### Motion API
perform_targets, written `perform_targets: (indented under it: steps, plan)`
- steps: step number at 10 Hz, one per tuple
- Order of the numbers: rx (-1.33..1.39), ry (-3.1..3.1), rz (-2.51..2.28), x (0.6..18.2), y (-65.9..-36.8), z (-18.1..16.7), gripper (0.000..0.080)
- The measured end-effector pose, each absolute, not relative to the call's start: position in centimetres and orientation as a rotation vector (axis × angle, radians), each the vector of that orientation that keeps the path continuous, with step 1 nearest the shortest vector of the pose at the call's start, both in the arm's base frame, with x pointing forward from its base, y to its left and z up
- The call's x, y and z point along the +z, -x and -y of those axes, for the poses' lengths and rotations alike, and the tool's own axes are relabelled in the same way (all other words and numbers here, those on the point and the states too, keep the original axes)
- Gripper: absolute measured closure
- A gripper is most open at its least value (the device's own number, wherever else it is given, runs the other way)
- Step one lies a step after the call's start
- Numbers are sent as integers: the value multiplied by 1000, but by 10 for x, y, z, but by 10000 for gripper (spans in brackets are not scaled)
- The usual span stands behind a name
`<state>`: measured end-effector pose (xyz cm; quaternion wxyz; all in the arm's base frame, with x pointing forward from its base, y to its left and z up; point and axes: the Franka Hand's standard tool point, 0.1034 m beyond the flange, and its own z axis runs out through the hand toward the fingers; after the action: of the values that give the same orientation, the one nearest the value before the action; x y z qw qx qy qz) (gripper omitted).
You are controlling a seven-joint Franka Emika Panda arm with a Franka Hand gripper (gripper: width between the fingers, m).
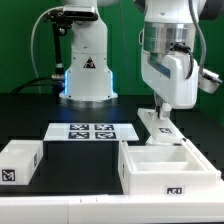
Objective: Assemble cabinet
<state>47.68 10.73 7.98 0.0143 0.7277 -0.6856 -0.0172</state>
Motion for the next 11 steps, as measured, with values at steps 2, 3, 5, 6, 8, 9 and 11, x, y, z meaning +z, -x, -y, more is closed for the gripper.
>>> perform_targets:
  steps: [2,3,5,6,8,9,11]
  plan:
    - [-52,-2265,2125,77,-476,-108,733]
    - [-47,-2264,2119,74,-478,-109,733]
    - [-29,-2268,2120,75,-490,-110,733]
    - [-24,-2269,2120,76,-495,-109,733]
    - [-17,-2273,2117,77,-498,-109,733]
    - [-17,-2273,2116,76,-498,-109,733]
    - [-17,-2271,2114,75,-497,-108,733]
